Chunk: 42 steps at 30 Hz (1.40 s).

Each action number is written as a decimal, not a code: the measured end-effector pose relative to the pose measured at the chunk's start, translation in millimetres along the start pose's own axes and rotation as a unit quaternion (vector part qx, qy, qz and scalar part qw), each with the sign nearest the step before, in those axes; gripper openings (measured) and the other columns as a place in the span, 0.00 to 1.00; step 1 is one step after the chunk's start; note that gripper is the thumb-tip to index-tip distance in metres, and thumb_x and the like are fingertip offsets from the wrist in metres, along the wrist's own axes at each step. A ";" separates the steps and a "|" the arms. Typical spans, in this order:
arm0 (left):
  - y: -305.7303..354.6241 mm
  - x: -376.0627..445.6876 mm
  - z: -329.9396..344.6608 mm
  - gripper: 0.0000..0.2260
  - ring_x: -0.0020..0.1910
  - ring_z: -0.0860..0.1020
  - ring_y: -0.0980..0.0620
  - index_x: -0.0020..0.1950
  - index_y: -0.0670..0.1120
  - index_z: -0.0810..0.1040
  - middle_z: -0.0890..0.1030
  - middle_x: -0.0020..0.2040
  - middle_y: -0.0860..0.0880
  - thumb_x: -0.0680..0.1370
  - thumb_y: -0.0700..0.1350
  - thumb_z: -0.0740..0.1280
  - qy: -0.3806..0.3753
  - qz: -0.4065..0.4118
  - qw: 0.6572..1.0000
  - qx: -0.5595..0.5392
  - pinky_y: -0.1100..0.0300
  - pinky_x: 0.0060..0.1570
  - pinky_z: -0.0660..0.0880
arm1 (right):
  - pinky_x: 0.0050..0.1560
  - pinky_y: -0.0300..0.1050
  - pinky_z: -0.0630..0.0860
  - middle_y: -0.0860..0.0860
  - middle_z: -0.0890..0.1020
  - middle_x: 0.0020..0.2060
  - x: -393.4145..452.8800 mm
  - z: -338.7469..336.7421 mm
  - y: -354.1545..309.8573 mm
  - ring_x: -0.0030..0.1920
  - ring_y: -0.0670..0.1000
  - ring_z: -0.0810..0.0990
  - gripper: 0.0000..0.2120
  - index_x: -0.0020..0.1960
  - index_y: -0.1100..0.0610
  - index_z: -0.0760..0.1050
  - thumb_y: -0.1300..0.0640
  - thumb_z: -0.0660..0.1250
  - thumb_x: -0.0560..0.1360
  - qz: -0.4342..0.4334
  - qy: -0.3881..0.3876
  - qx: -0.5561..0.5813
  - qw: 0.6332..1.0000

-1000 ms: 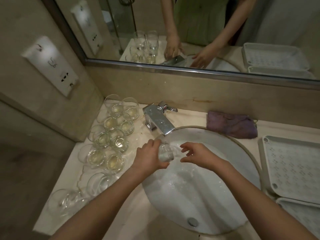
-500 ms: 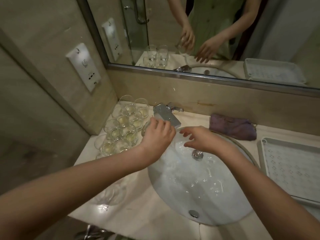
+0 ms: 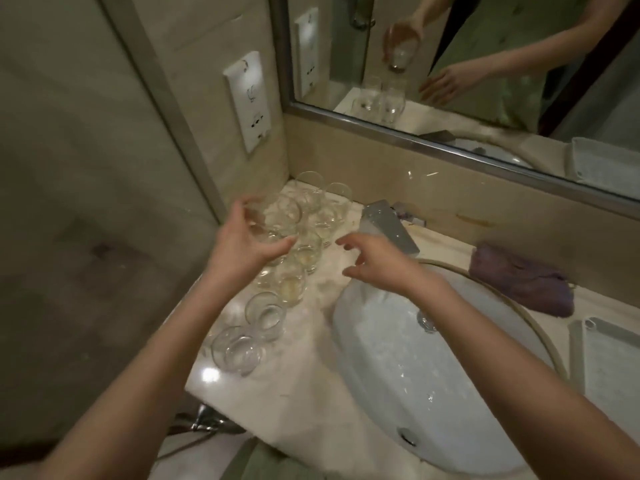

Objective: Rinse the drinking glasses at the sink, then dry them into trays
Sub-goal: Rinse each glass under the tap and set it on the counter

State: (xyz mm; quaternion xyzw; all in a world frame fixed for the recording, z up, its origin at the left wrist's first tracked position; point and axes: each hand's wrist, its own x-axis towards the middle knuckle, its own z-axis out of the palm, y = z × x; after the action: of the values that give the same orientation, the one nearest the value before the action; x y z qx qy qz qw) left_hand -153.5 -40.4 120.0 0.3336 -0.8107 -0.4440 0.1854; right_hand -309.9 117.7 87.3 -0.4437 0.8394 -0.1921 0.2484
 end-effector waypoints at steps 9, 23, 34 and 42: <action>-84.4 -13.4 -32.2 0.32 0.56 0.74 0.51 0.59 0.55 0.65 0.74 0.47 0.58 0.63 0.48 0.80 0.105 -0.114 0.988 0.003 0.57 0.54 0.70 | 0.74 0.63 0.46 0.51 0.58 0.76 54.2 73.5 -36.7 0.75 0.60 0.52 0.38 0.77 0.53 0.52 0.44 0.66 0.75 -0.101 -0.081 -0.243 0.961; -145.5 1.5 -8.6 0.33 0.56 0.75 0.50 0.68 0.51 0.66 0.76 0.57 0.49 0.67 0.46 0.77 -0.020 -0.194 0.978 0.077 0.56 0.54 0.71 | 0.69 0.71 0.37 0.57 0.62 0.73 83.2 96.1 -36.9 0.77 0.62 0.47 0.41 0.77 0.58 0.49 0.47 0.69 0.74 -0.123 -0.116 -0.319 0.933; -150.6 6.5 -6.5 0.36 0.59 0.76 0.47 0.67 0.47 0.64 0.76 0.64 0.47 0.66 0.53 0.78 -0.091 -0.210 0.957 0.177 0.55 0.53 0.71 | 0.72 0.66 0.37 0.56 0.64 0.71 82.3 95.2 -23.8 0.76 0.58 0.51 0.40 0.76 0.57 0.55 0.49 0.71 0.71 -0.154 -0.076 -0.265 0.949; -148.2 9.2 -8.1 0.38 0.64 0.74 0.47 0.71 0.48 0.60 0.72 0.69 0.49 0.68 0.54 0.76 -0.150 -0.197 0.938 0.242 0.49 0.63 0.68 | 0.62 0.42 0.67 0.55 0.65 0.64 34.6 74.2 -6.7 0.64 0.55 0.68 0.39 0.73 0.56 0.61 0.57 0.76 0.67 -0.071 0.012 0.038 0.997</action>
State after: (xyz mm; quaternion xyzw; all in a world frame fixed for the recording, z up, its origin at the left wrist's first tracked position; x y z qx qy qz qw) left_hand -99.4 -108.5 -0.7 0.4507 -0.8302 -0.3070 -0.1159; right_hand -278.7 77.5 22.9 -0.4898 0.8011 -0.2461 0.2403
